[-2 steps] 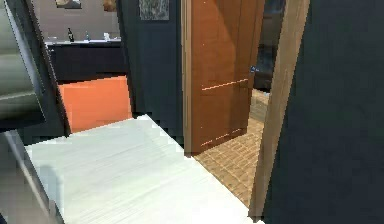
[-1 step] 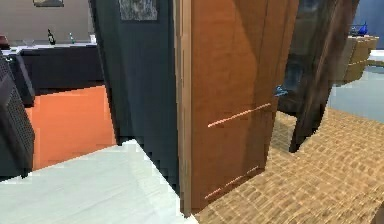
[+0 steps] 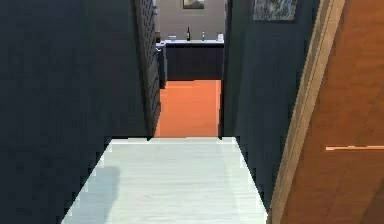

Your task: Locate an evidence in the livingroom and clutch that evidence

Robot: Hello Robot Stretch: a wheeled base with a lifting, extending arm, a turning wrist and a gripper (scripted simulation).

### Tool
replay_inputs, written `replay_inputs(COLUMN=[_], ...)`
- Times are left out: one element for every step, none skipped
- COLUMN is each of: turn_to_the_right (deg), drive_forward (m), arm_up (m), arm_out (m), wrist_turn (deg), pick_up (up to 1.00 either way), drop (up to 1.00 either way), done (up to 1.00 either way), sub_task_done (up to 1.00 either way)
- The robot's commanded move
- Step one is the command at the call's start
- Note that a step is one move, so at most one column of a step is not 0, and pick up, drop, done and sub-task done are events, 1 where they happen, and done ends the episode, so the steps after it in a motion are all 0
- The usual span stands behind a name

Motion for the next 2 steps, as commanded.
replay_inputs(turn_to_the_right=[0.0,0.0], drive_forward=[1.00,1.00], arm_up=[0.00,0.00], arm_out=[0.00,0.00], wrist_turn=[0.0,0.0], pick_up=[0.00,0.00], drop=[0.00,0.00], done=[0.00,0.00], sub_task_done=[0.00,0.00])
